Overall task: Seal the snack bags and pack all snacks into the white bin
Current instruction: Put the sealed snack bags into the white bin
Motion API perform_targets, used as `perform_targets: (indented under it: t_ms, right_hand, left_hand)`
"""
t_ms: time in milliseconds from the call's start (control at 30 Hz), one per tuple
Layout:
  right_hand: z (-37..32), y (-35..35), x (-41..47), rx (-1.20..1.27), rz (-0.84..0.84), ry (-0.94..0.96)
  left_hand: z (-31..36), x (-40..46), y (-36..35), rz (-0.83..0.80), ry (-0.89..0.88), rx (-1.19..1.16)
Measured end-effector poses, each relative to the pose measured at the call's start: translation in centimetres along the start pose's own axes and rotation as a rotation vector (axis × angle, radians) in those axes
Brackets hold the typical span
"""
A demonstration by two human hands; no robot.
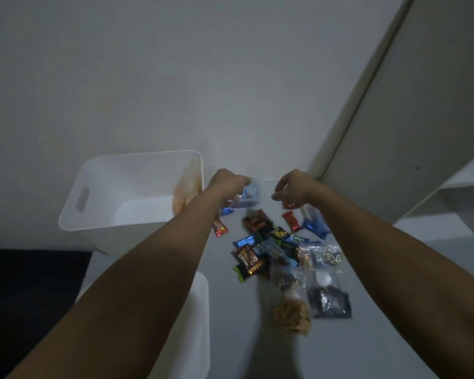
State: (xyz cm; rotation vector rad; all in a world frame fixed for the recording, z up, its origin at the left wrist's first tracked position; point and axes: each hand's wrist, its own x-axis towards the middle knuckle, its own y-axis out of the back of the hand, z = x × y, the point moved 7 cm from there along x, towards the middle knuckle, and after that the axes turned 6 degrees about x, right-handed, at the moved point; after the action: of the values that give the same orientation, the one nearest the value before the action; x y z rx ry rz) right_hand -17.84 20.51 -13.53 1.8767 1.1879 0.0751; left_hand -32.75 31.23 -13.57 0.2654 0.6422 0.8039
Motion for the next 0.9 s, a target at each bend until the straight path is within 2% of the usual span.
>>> perform_targets:
  t_ms: [233, 400, 500, 600, 700, 900]
  right_hand:
    - [10.2, -0.9, -3.2, -0.005, -0.055, -0.171]
    - [15.9, -2.4, -4.3, -0.031, -0.059, -0.240]
    - [18.3, -3.5, -4.7, -0.090, -0.063, -0.265]
    - [20.3, -3.4, -4.6, -0.166, 0.067, -0.296]
    - [22.4, -3.6, -4.6, -0.014, 0.176, -0.362]
    - [23.6, -4.3, -4.7, 0.246, 0.150, -0.412]
  left_hand:
    - [-4.6, -1.6, -9.3, -0.211, 0.056, 0.269]
    - [-10.2, -2.7, -13.6, -0.245, 0.204, 0.315]
    - [-12.5, -3.5, -15.7, -0.253, 0.257, 0.215]
    - [-14.5, -3.6, -17.3, -0.259, 0.294, 0.249]
    - [-15.7, -3.5, -18.1, -0.224, 0.325, 0.266]
    - [-15.7, -3.3, -18.1, -0.195, 0.285, 0.314]
